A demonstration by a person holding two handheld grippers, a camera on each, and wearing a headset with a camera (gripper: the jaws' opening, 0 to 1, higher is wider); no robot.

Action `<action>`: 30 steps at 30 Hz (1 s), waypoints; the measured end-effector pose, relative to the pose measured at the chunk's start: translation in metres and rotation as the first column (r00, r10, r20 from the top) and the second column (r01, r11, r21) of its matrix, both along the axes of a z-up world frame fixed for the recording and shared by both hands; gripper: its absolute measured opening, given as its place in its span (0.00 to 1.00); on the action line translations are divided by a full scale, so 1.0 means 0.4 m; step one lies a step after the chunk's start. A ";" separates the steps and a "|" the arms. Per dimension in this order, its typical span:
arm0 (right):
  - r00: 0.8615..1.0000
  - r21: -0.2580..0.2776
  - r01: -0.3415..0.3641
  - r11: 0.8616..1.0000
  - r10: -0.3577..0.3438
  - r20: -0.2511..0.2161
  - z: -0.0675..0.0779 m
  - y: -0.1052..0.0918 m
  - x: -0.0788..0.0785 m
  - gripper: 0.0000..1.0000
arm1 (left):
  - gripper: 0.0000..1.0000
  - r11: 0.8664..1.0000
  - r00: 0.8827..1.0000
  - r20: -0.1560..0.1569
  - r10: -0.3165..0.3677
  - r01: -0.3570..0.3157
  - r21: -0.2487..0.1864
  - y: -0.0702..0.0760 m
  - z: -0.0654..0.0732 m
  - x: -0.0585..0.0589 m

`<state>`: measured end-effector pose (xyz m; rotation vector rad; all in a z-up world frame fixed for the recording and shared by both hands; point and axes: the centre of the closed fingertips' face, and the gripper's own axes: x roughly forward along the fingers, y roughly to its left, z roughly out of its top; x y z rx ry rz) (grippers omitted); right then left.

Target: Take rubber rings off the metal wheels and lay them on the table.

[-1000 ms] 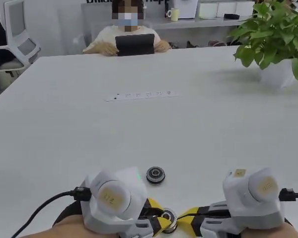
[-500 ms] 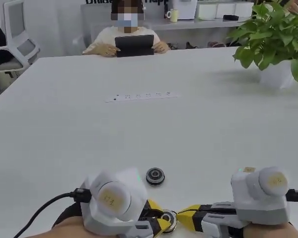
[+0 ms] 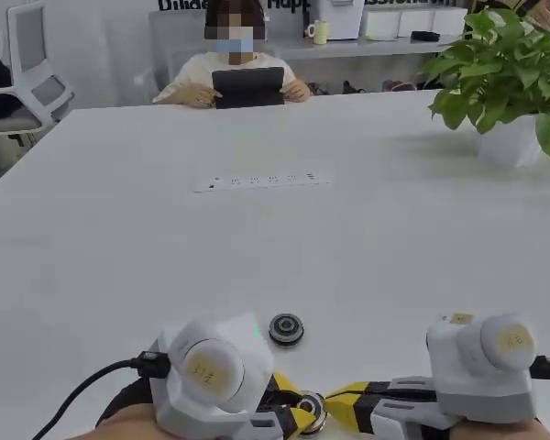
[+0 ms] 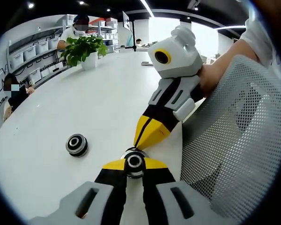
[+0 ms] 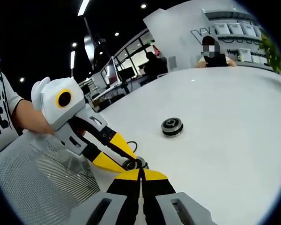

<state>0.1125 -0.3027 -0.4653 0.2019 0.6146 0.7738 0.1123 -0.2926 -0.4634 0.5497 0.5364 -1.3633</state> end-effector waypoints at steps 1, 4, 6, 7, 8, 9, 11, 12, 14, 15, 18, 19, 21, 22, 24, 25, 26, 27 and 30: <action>1.000 0.000 -0.001 1.000 0.001 0.002 0.000 0.000 0.000 0.00 | 0.06 1.000 1.000 0.001 0.000 0.000 0.001 0.000 0.000 0.000; 1.000 0.000 -0.006 1.000 0.006 0.006 0.003 0.003 0.000 0.00 | 0.06 1.000 1.000 0.002 0.000 0.000 0.003 0.000 0.000 0.001; 1.000 -0.003 -0.012 1.000 0.012 0.012 0.004 0.006 -0.001 0.00 | 0.06 1.000 1.000 0.003 -0.001 0.001 0.004 0.000 0.000 0.001; 1.000 -0.008 -0.017 1.000 0.018 0.016 0.005 0.007 -0.001 0.00 | 0.06 1.000 1.000 0.003 -0.001 0.001 0.004 0.000 0.000 0.001; 1.000 -0.009 -0.020 1.000 0.021 0.018 0.006 0.009 -0.002 0.00 | 0.06 1.000 1.000 0.004 -0.002 0.002 0.004 0.000 0.000 0.001; 1.000 -0.010 -0.023 1.000 0.023 0.020 0.006 0.009 -0.002 0.00 | 0.06 1.000 1.000 0.004 -0.001 0.001 0.005 0.000 -0.001 0.001; 0.999 -0.009 -0.025 1.000 0.026 0.022 0.007 0.011 -0.002 0.00 | 0.06 1.000 1.000 0.005 -0.001 0.001 0.005 0.000 -0.001 0.002; 0.999 -0.008 -0.027 1.000 0.027 0.024 0.007 0.012 -0.003 0.00 | 0.06 1.000 1.000 0.005 -0.001 0.001 0.005 0.000 -0.001 0.002; 0.999 -0.007 -0.028 1.000 0.028 0.025 0.007 0.013 -0.003 0.00 | 0.06 1.000 1.000 0.005 -0.001 0.001 0.005 0.000 -0.001 0.002; 0.999 -0.007 -0.030 1.000 0.030 0.026 0.007 0.013 -0.003 0.00 | 0.06 1.000 1.000 0.005 -0.001 0.001 0.005 0.000 -0.001 0.002; 0.999 -0.008 -0.036 0.999 0.037 0.030 0.008 0.015 -0.004 0.00 | 0.06 1.000 1.000 0.005 -0.001 0.001 0.004 0.000 -0.001 0.002; 0.999 -0.008 -0.040 0.999 0.040 0.032 0.009 0.016 -0.005 0.00 | 0.06 1.000 1.000 0.005 -0.001 0.001 0.004 0.000 -0.001 0.002; 0.998 -0.012 -0.048 0.999 0.048 0.037 0.010 0.020 -0.006 0.00 | 0.06 1.000 1.000 0.005 -0.001 0.001 0.004 0.000 -0.001 0.001; 0.998 -0.013 -0.050 0.999 0.051 0.039 0.010 0.021 -0.006 0.00 | 0.06 1.000 1.000 0.005 -0.001 0.001 0.004 0.000 0.000 0.001; 0.998 -0.009 -0.054 0.999 0.054 0.041 0.012 0.023 -0.006 0.00 | 0.06 1.000 1.000 0.006 -0.001 0.001 0.004 0.000 0.000 0.001; 0.998 -0.006 -0.054 0.998 0.055 0.042 0.013 0.024 -0.006 0.00 | 0.06 1.000 1.000 0.005 -0.001 0.001 0.004 0.000 0.000 0.000; 0.998 -0.005 -0.055 0.998 0.055 0.042 0.013 0.025 -0.006 0.00 | 0.06 1.000 1.000 0.005 -0.001 0.001 0.004 0.000 0.000 0.000; 0.998 -0.004 -0.055 0.998 0.056 0.042 0.014 0.025 -0.006 0.00 | 0.06 1.000 1.000 0.006 -0.001 0.001 0.004 0.000 0.000 0.000; 0.997 -0.010 -0.064 0.998 0.064 0.046 0.015 0.028 -0.007 0.00 | 0.06 1.000 1.000 0.006 -0.001 0.001 0.004 0.000 0.000 0.000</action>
